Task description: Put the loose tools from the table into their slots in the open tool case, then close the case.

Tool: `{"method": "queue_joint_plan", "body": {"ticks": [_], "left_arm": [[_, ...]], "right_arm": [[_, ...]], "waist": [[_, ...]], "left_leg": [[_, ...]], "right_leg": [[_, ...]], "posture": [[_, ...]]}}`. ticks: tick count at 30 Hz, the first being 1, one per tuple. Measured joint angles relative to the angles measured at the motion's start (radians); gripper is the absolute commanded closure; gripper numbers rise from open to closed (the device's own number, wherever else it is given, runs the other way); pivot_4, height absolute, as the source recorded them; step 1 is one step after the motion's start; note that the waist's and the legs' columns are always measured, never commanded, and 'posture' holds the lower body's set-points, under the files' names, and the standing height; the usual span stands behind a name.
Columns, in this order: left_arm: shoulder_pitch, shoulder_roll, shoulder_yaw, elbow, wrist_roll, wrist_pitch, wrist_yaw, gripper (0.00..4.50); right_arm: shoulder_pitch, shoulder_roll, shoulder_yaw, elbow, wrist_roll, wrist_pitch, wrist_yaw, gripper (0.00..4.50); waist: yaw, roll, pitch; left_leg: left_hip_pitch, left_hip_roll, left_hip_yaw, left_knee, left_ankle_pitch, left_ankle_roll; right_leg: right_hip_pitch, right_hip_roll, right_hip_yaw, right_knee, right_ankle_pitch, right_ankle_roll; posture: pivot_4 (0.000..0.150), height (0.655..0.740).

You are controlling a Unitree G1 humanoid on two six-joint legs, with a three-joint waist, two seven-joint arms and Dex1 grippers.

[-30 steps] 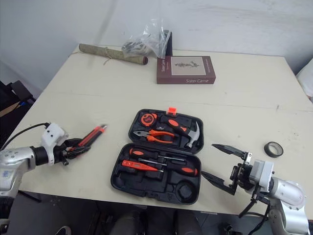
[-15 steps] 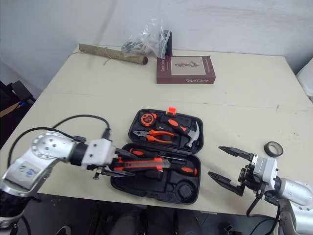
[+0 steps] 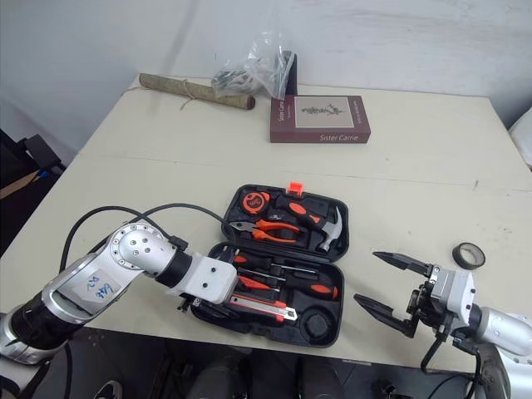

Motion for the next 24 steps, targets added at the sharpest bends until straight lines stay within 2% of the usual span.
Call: {"method": "queue_joint_plan", "body": {"ticks": [13, 15, 16, 19, 24], "left_arm": [[0.056, -0.032, -0.015, 0.002, 0.058, -0.031, 0.027, 2.92], [0.061, -0.032, -0.015, 0.002, 0.065, -0.042, 0.034, 1.91], [0.063, -0.033, -0.014, 0.006, 0.074, -0.048, 0.04, 1.67], [0.077, -0.055, 0.007, 0.018, 0.079, -0.095, 0.056, 0.51], [0.119, -0.114, 0.079, 0.023, -0.047, -0.17, 0.029, 0.51]], "right_arm": [[0.023, 0.003, -0.004, 0.036, -0.003, -0.058, 0.023, 0.0], [0.024, 0.003, -0.004, 0.035, -0.003, -0.058, 0.022, 0.0], [0.027, 0.003, -0.004, 0.034, -0.003, -0.058, 0.021, 0.0], [0.03, 0.003, -0.004, 0.031, -0.002, -0.057, 0.017, 0.0], [0.022, 0.002, -0.004, 0.03, -0.002, -0.057, 0.013, 0.0]], "waist": [[0.01, 0.0, 0.0], [0.018, 0.0, 0.0], [0.019, 0.0, 0.0], [0.018, 0.001, 0.0], [0.018, 0.001, 0.0]], "left_leg": [[0.001, 0.0, 0.0, 0.0, 0.0, 0.001], [0.001, 0.0, 0.0, 0.0, 0.0, 0.001], [0.001, 0.0, 0.0, 0.0, 0.0, 0.001], [0.001, 0.0, 0.0, 0.0, 0.0, 0.001], [0.0, 0.0, 0.0, 0.001, 0.0, 0.001]], "right_leg": [[0.001, -0.001, 0.0, -0.001, 0.0, 0.0], [0.001, -0.001, 0.0, -0.001, 0.0, 0.0], [0.001, -0.001, 0.0, -0.001, 0.0, 0.0], [0.001, -0.001, 0.0, -0.002, 0.0, 0.0], [0.001, 0.0, 0.0, -0.001, 0.0, 0.0]], "posture": [[0.15, 0.74], [0.15, 0.74], [0.15, 0.74], [0.15, 0.74], [0.15, 0.74]]}}
